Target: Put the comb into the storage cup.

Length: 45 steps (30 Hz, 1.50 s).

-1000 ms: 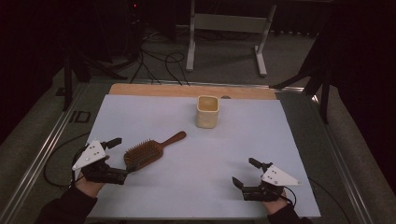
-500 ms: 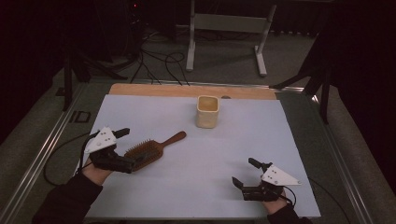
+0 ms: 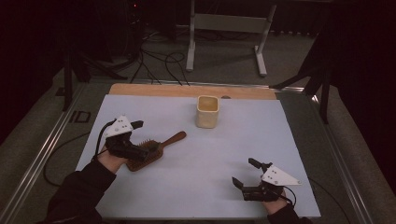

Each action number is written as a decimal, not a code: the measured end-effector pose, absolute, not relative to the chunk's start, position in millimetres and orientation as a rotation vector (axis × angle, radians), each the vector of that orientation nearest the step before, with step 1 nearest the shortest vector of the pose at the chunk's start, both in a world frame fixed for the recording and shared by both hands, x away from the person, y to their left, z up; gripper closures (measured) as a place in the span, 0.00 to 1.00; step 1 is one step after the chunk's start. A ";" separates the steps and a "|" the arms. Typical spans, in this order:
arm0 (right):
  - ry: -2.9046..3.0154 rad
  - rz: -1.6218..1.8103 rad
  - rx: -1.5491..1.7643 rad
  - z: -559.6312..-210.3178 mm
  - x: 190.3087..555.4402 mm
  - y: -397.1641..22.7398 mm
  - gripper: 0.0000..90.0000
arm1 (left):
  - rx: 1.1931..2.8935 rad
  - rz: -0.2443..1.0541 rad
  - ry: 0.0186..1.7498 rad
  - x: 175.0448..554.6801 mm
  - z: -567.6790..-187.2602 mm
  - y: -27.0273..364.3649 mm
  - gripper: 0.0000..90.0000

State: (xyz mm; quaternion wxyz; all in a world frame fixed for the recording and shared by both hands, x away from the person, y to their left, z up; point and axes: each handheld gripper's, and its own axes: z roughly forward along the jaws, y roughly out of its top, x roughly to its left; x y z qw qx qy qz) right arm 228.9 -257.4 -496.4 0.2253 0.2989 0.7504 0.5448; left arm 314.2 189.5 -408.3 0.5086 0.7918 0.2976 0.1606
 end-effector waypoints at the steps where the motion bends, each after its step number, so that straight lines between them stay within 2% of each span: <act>1: 2.070 1.503 0.824 -496.4 228.9 -257.4 0.10 | 1.908 0.387 0.717 314.2 -408.3 189.5 0.00; 7: 2.069 1.504 0.822 -496.4 228.6 -257.2 0.10 | 1.924 0.353 0.739 324.9 -408.4 177.7 0.00; 8: 2.069 1.504 0.821 -496.2 228.4 -257.3 0.10 | 1.918 0.313 0.744 329.1 -407.9 175.1 0.00; 30: 2.067 1.511 0.812 -495.5 227.5 -256.1 0.10 | 2.062 0.351 0.821 372.0 -417.0 133.2 0.00; 36: 2.066 1.510 0.810 -494.9 226.8 -256.5 0.10 | 2.065 0.355 0.859 378.6 -420.7 128.9 0.07; 38: 2.067 1.509 0.809 -494.8 226.8 -256.4 0.10 | 2.082 0.349 0.867 382.8 -423.9 125.9 0.11; 39: 2.067 1.511 0.808 -494.7 226.6 -256.2 0.10 | 2.090 0.341 0.872 385.4 -426.7 124.0 0.16; 45: 2.067 1.513 0.809 -494.5 226.6 -256.3 0.10 | 2.100 0.334 0.906 392.3 -433.7 118.3 0.22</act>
